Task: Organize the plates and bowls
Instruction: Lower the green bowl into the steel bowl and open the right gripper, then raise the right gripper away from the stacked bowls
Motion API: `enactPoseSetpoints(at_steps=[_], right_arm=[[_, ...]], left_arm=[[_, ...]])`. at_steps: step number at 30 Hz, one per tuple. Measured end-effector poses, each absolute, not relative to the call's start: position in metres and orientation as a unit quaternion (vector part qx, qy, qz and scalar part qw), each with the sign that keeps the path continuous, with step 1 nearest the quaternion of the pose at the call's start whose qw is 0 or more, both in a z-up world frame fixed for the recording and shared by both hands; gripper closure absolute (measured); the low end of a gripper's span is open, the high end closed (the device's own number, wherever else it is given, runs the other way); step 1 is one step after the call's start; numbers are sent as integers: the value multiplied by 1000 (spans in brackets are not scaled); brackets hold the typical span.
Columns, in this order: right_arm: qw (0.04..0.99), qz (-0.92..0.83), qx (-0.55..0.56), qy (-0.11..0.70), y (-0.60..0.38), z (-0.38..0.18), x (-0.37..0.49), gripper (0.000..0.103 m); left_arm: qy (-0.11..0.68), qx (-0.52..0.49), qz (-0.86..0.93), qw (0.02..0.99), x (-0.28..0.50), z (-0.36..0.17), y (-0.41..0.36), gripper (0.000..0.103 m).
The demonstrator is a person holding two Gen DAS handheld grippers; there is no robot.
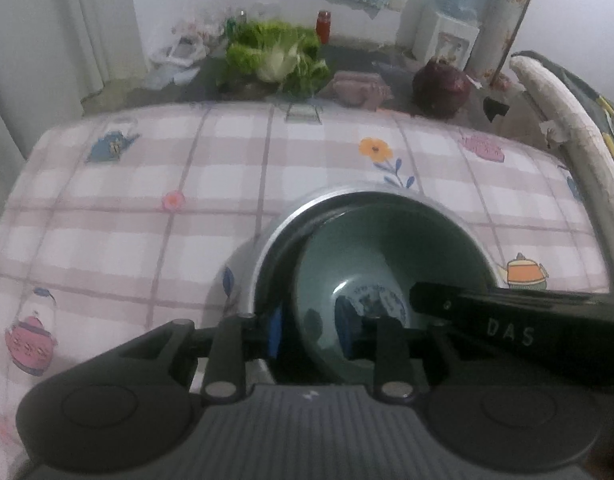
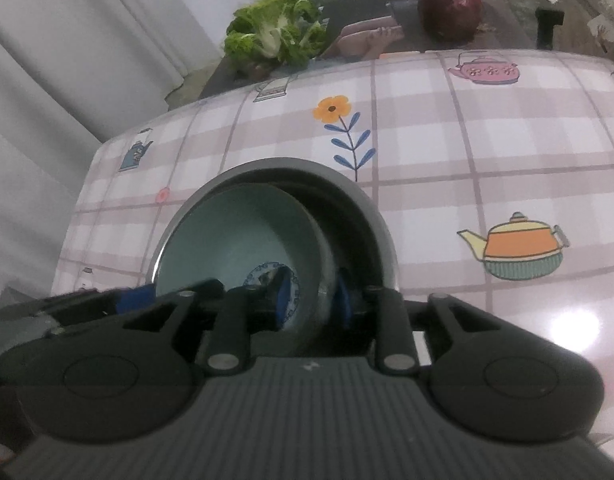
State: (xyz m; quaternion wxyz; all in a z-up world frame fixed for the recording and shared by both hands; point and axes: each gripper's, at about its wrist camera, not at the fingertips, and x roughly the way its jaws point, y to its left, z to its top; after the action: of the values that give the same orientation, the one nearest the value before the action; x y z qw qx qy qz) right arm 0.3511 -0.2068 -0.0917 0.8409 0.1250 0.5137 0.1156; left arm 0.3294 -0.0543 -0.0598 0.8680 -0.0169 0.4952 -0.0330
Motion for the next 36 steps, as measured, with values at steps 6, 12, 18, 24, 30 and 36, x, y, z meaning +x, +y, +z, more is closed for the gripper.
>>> enactPoseSetpoints(at_steps=[6,12,18,24,30,36], right_arm=[[852,117,130,493,-215,-73,349,54],[857,123,171,471,-236,-51,329,41],[888,119,159,415,-246,-13,274,21],[925,107,109,347,-245,25,209,1],[934,71,84,339,-239,37,141,1],[938,30,4,344,-208,31,82,1]], left_arm=[[487,-46,-38,871,326,-42,-41,57],[459,-29,-48,887,304,-18,-38,37],[402,-24,-67,913,261,18,-35,18],[334,8,-103,937,204,48,-26,7],[294,-12,-117,949,143,44,3,5],[298,-43,-78,950,88,29,43,5]])
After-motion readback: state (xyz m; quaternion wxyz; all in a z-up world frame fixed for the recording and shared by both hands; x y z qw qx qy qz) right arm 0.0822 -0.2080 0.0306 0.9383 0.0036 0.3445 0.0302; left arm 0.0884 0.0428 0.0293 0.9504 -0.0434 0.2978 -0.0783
